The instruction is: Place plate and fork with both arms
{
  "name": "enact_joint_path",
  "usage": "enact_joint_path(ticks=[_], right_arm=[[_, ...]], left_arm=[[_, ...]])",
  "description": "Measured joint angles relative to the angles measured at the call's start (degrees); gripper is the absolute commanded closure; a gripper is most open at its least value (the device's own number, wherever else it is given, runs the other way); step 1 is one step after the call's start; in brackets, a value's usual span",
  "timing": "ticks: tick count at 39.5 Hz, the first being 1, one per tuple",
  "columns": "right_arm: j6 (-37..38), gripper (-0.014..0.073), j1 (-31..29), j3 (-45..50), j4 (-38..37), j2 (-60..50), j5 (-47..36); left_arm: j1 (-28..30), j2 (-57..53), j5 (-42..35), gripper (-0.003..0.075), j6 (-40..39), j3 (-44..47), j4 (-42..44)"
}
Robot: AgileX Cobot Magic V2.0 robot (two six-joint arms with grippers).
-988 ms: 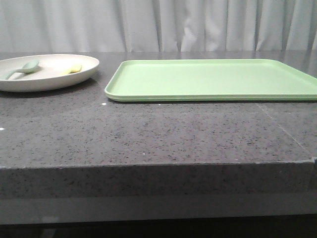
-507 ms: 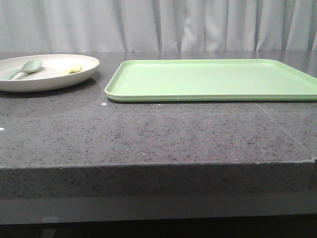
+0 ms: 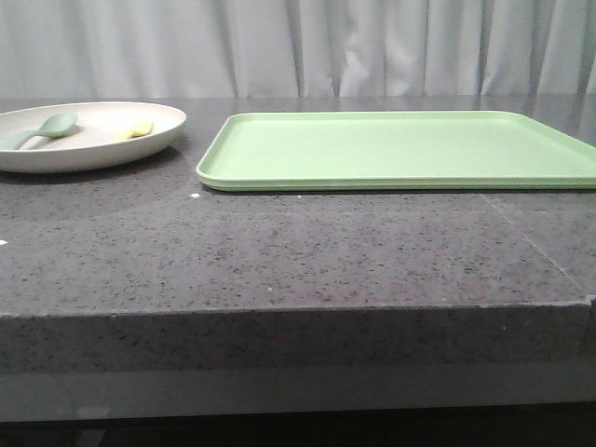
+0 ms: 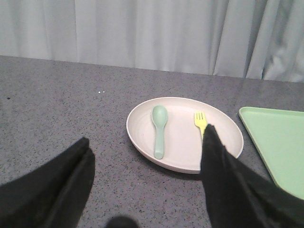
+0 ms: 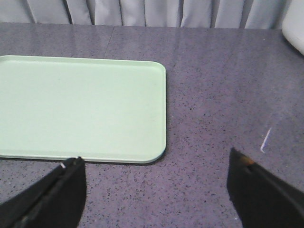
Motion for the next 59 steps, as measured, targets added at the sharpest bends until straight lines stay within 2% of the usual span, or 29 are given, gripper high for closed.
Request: enact_joint_path(ticks=[6,19,36,41,45,54,59], right_arm=[[0.0,-0.0031,0.0,0.0,0.0,0.0,0.0],[0.0,-0.0031,0.0,0.0,0.0,0.0,0.0],[0.0,-0.0031,0.0,0.0,0.0,0.0,0.0],[0.0,-0.0031,0.0,0.0,0.0,0.0,0.0],[0.0,-0.0031,0.0,0.0,0.0,0.0,0.0],[0.0,-0.0031,0.0,0.0,0.0,0.0,0.0],[0.0,-0.0031,0.0,0.0,0.0,0.0,0.0]], left_arm=[[0.0,4.9,6.0,0.0269,0.0,-4.2,0.2],[0.0,23.1,17.1,0.0269,0.0,-15.0,5.0],[0.1,49.8,23.5,0.0269,0.4,-30.0,7.1],[1.7,57.3,25.1,0.0269,1.1,-34.9,6.7],[3.6,61.9,26.0,0.0269,3.1,-38.8,4.0],[9.5,70.3,27.3,0.0269,12.7,-46.6,-12.9],[11.0,74.0,27.3,0.0269,14.6,-50.0,-17.1]])
